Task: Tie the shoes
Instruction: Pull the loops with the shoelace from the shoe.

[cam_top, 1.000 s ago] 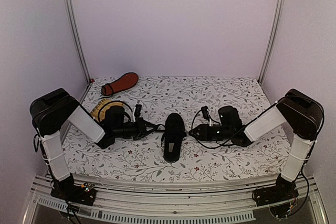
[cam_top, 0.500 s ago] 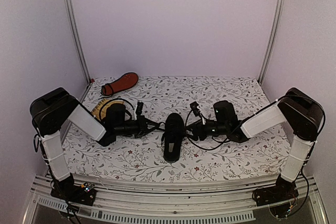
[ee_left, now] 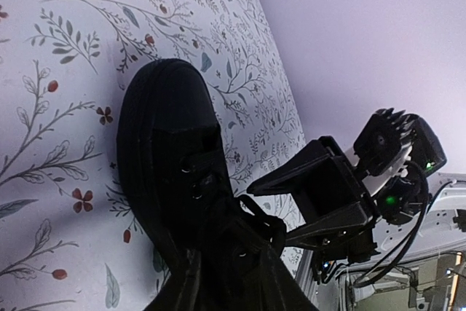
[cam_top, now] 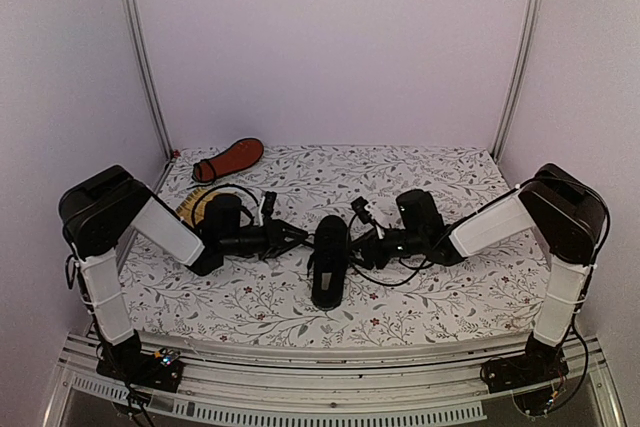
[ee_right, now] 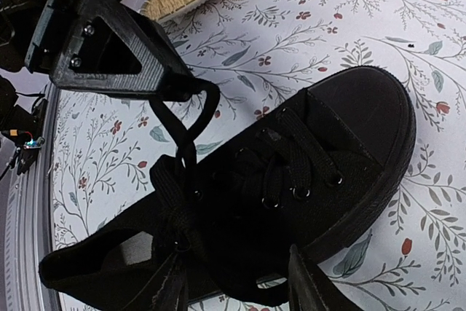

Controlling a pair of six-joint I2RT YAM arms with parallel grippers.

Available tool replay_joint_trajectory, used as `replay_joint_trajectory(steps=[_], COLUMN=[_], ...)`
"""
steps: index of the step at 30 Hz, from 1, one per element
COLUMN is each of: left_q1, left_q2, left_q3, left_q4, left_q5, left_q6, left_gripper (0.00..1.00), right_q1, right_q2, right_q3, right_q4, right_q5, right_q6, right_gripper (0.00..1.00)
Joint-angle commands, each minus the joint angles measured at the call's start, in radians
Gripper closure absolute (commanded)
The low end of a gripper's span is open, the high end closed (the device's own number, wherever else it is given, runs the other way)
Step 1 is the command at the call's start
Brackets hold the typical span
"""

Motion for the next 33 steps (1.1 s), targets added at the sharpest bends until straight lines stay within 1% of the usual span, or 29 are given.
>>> replay_joint_trajectory(steps=[1, 3, 7, 11, 13, 16, 18, 19, 20, 27, 33], left_q1=[0.008, 0.008, 0.006, 0.006, 0.006, 0.006, 0.007, 0.009, 0.009, 0.012, 0.015], left_q2=[0.034, 0.049, 0.097, 0.121, 0.133, 0.14, 0.136, 0.133, 0.13, 0.096, 0.073], left_q3=[0.042, 0.059, 0.09, 0.113, 0.123, 0.122, 0.108, 0.101, 0.091, -0.008, -0.049], left_q4=[0.011, 0.012, 0.01, 0.002, 0.003, 0.031, 0.049, 0.057, 0.065, 0.126, 0.129], left_q5=[0.046, 0.064, 0.082, 0.089, 0.089, 0.079, 0.067, 0.061, 0.052, -0.038, -0.086], left_q6=[0.016, 0.013, 0.007, 0.004, 0.002, -0.011, -0.018, -0.02, -0.024, -0.055, -0.065], left_gripper=[0.7, 0.67, 0.66, 0.66, 0.71, 0.88, 0.98, 1.0, 1.0, 1.0, 1.0], right_q1=[0.007, 0.007, 0.007, 0.006, 0.007, 0.006, 0.007, 0.006, 0.007, 0.007, 0.006], right_q2=[0.03, 0.036, 0.047, 0.05, 0.052, 0.047, 0.037, 0.032, 0.027, -0.025, -0.037], right_q3=[0.021, 0.026, 0.039, 0.047, 0.048, 0.045, 0.04, 0.032, 0.025, -0.034, -0.066], right_q4=[-0.014, -0.014, -0.013, -0.015, -0.016, -0.02, -0.025, -0.027, -0.028, -0.065, -0.084], right_q5=[-0.006, 0.003, 0.009, 0.009, 0.008, 0.003, -0.003, -0.001, 0.001, 0.046, 0.102], right_q6=[-0.021, -0.021, -0.021, -0.023, -0.025, -0.027, -0.027, -0.027, -0.027, -0.027, -0.017], right_gripper=[0.55, 0.56, 0.6, 0.69, 0.75, 0.86, 0.92, 0.94, 0.96, 0.98, 0.98])
